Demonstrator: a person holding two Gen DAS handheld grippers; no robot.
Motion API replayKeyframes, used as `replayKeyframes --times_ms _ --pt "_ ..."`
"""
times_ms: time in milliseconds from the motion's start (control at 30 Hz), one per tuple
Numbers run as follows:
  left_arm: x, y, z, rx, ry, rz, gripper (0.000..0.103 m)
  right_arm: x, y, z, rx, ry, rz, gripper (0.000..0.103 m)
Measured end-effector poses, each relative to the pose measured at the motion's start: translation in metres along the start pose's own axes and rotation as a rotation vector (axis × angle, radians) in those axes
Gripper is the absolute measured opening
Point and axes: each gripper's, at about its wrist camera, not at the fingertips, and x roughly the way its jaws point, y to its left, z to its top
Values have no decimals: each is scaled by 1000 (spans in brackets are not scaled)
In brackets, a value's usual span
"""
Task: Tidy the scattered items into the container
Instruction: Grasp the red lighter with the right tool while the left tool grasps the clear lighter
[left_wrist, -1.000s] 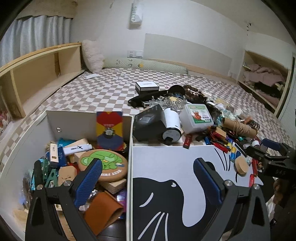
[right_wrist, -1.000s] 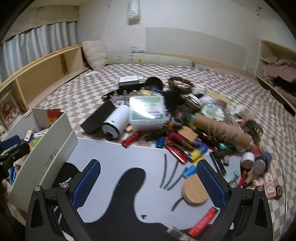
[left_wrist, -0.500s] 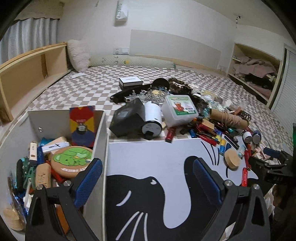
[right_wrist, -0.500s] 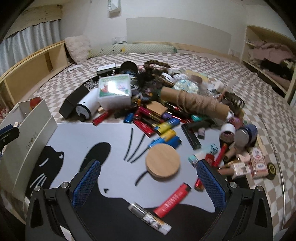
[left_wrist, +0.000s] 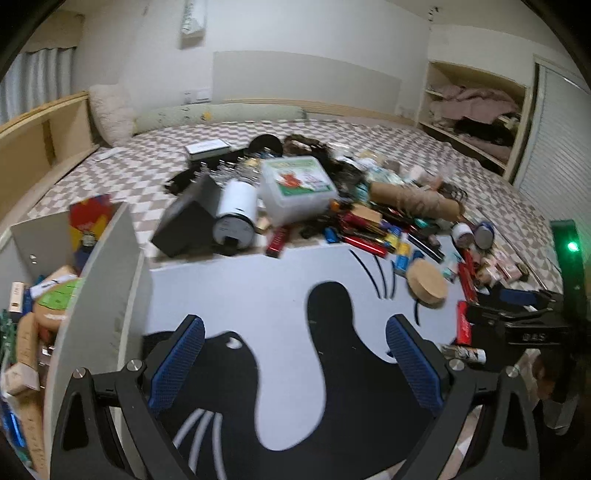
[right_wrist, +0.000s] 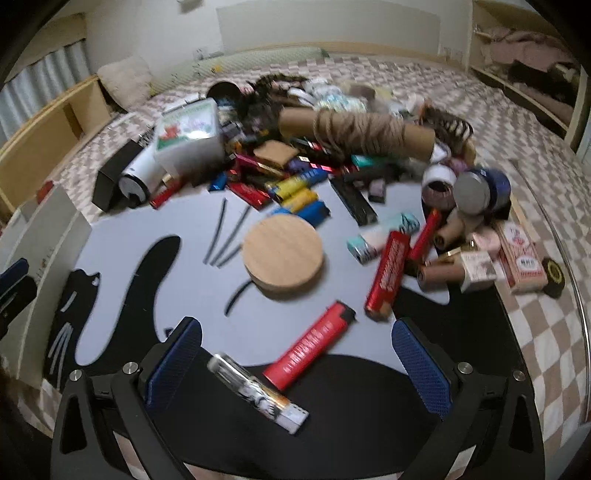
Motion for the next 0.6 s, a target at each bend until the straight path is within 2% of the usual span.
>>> replayKeyframes --times_ms 33,267,333,500,600 --pt "2 -4 -1 9 5 -4 99 3 -1 -2 1 13 4 91" --pt "17 -25 -15 48 45 -42 99 20 -9 -8 52 74 24 75" --pt "21 -29 -19 49 58 -49 99 23 -12 -9 67 85 28 64" --pt "27 -35 -25 60 74 -57 99 18 -20 -11 90 88 38 61" --pt "31 -37 -28 62 85 -61 99 12 -23 -17 78 86 -2 59"
